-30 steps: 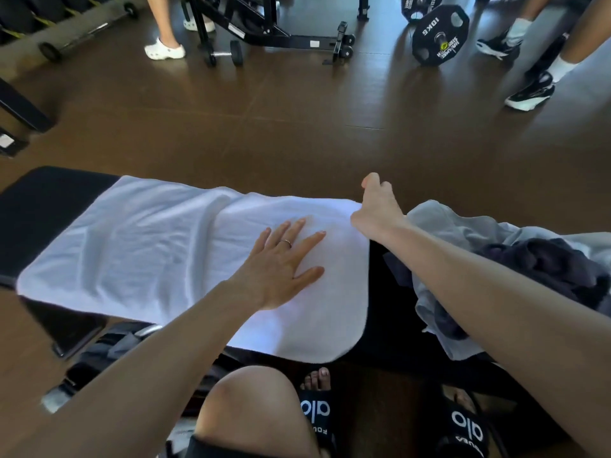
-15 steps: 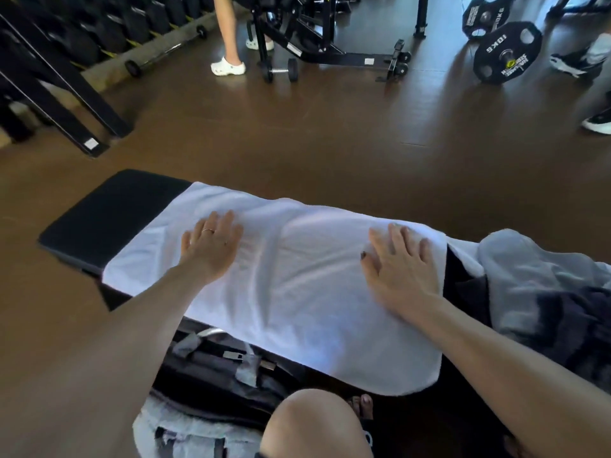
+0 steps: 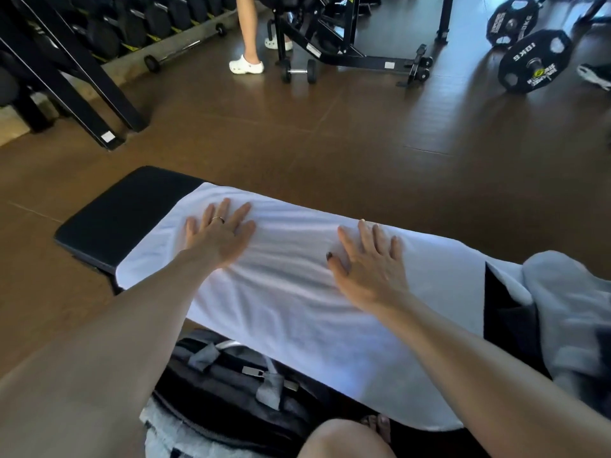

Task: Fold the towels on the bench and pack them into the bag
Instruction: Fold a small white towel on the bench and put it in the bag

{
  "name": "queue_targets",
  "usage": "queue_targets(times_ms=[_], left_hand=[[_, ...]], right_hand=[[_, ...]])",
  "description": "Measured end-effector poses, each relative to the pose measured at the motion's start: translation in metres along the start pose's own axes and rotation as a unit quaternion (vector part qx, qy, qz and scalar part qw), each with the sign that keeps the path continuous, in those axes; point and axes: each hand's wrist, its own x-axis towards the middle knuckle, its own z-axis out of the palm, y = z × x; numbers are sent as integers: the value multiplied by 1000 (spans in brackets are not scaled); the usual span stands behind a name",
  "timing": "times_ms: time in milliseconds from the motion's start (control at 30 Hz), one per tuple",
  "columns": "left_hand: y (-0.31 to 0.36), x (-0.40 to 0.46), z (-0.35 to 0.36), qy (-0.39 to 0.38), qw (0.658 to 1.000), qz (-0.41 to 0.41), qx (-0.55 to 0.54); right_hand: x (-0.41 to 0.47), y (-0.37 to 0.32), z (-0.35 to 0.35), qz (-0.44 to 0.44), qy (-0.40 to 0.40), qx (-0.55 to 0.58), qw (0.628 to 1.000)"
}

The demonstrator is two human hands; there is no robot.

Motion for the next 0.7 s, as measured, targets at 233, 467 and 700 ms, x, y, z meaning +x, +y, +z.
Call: queue_targets(times_ms=[233,467,700], left_hand=[[33,-18,1,58,997,55,17],[88,-49,20,8,989,141,34],[134,-121,39,30,956,284,71]], right_hand=[[3,-11,-5,5,-1,20,1000],[-33,37,-14,15,10,2,1000],[-101,40,-16,-12,17,25,999]])
